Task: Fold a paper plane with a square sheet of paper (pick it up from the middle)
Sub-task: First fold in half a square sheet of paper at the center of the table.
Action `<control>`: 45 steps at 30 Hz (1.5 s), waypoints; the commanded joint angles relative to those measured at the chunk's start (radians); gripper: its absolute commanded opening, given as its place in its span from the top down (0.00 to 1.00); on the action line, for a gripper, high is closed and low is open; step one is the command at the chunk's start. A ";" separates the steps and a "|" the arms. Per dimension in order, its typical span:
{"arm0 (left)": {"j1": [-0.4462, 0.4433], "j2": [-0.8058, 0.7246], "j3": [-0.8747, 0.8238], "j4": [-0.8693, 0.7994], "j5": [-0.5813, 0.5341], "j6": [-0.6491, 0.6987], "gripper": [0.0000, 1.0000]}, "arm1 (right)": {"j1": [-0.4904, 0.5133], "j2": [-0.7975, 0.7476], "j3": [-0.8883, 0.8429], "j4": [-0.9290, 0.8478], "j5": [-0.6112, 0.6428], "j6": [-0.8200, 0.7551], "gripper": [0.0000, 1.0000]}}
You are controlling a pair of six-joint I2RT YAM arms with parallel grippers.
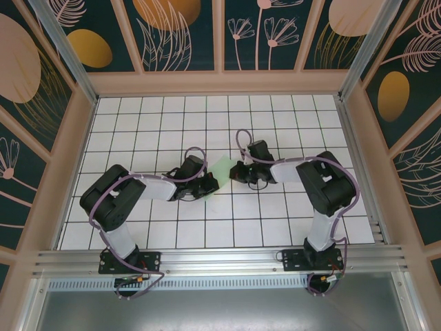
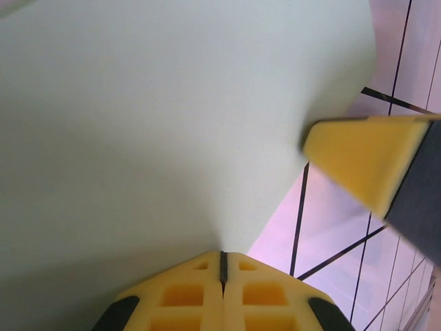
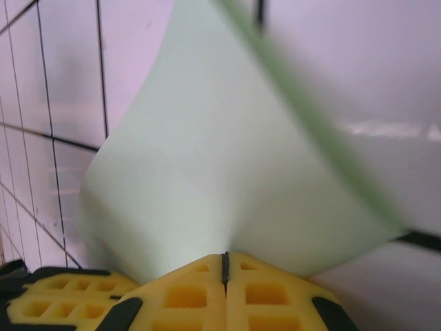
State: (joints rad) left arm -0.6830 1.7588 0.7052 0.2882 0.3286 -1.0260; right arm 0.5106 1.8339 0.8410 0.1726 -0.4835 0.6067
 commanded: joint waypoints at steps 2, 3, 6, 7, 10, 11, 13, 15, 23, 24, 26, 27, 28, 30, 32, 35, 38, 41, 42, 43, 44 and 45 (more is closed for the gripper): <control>-0.006 0.017 -0.059 -0.177 -0.039 0.019 1.00 | -0.096 0.032 0.037 -0.078 0.177 -0.054 0.97; -0.006 0.016 -0.059 -0.176 -0.040 0.020 1.00 | -0.110 0.037 0.046 -0.082 0.196 -0.052 0.97; -0.006 0.014 -0.058 -0.175 -0.039 0.023 1.00 | -0.139 0.040 0.073 -0.090 0.235 -0.056 0.97; -0.007 0.014 -0.056 -0.175 -0.039 0.023 1.00 | -0.147 0.033 0.081 -0.092 0.236 -0.057 0.97; -0.006 0.015 -0.050 -0.175 -0.039 0.029 1.00 | -0.141 -0.037 0.072 -0.063 0.213 -0.064 0.97; -0.007 0.018 -0.048 -0.173 -0.039 0.029 1.00 | -0.133 -0.073 0.058 -0.047 0.194 -0.066 0.97; -0.006 0.017 -0.046 -0.170 -0.039 0.029 1.00 | -0.111 -0.128 0.022 -0.015 0.157 -0.059 0.96; -0.009 0.018 -0.043 -0.168 -0.038 0.029 1.00 | -0.083 -0.153 -0.017 0.016 0.101 -0.039 0.96; -0.007 0.018 -0.038 -0.167 -0.040 0.030 1.00 | 0.057 -0.076 -0.050 0.078 -0.022 0.023 0.96; -0.007 0.018 -0.036 -0.167 -0.039 0.030 1.00 | 0.064 -0.064 -0.044 0.074 -0.024 0.022 0.96; -0.007 0.019 -0.035 -0.167 -0.039 0.029 1.00 | 0.068 -0.041 -0.030 0.059 -0.024 0.013 0.96; -0.006 0.018 -0.035 -0.167 -0.040 0.029 1.00 | 0.068 -0.030 -0.021 0.042 -0.015 0.005 0.96; -0.007 0.017 -0.035 -0.168 -0.040 0.030 1.00 | 0.067 -0.017 -0.006 0.016 0.000 -0.012 0.96; -0.007 0.016 -0.036 -0.169 -0.040 0.029 1.00 | 0.059 0.008 0.021 -0.040 0.046 -0.042 0.97; -0.007 0.016 -0.038 -0.170 -0.041 0.028 1.00 | 0.042 0.034 0.043 -0.083 0.080 -0.066 0.97; -0.008 0.012 -0.042 -0.170 -0.041 0.027 1.00 | -0.030 0.046 0.057 -0.114 0.159 -0.089 0.97; -0.007 0.007 -0.050 -0.164 -0.045 0.023 1.00 | -0.088 0.035 0.087 -0.143 0.223 -0.102 0.97; -0.008 0.010 -0.048 -0.156 -0.042 0.021 1.00 | -0.079 -0.007 0.121 -0.148 0.227 -0.115 0.97; -0.008 0.010 -0.048 -0.156 -0.042 0.021 1.00 | -0.067 -0.023 0.127 -0.147 0.220 -0.119 0.97; -0.006 0.010 -0.045 -0.156 -0.042 0.021 1.00 | -0.046 -0.040 0.131 -0.146 0.213 -0.122 0.97; -0.007 0.007 -0.043 -0.156 -0.042 0.023 1.00 | -0.026 -0.055 0.132 -0.146 0.207 -0.121 0.97; -0.007 0.008 -0.041 -0.155 -0.042 0.023 1.00 | -0.009 -0.067 0.129 -0.145 0.198 -0.116 0.97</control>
State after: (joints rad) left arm -0.6830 1.7504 0.6987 0.2874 0.3279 -1.0225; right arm 0.4480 1.8343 0.9455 0.0589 -0.3111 0.5201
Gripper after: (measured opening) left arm 0.070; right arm 0.051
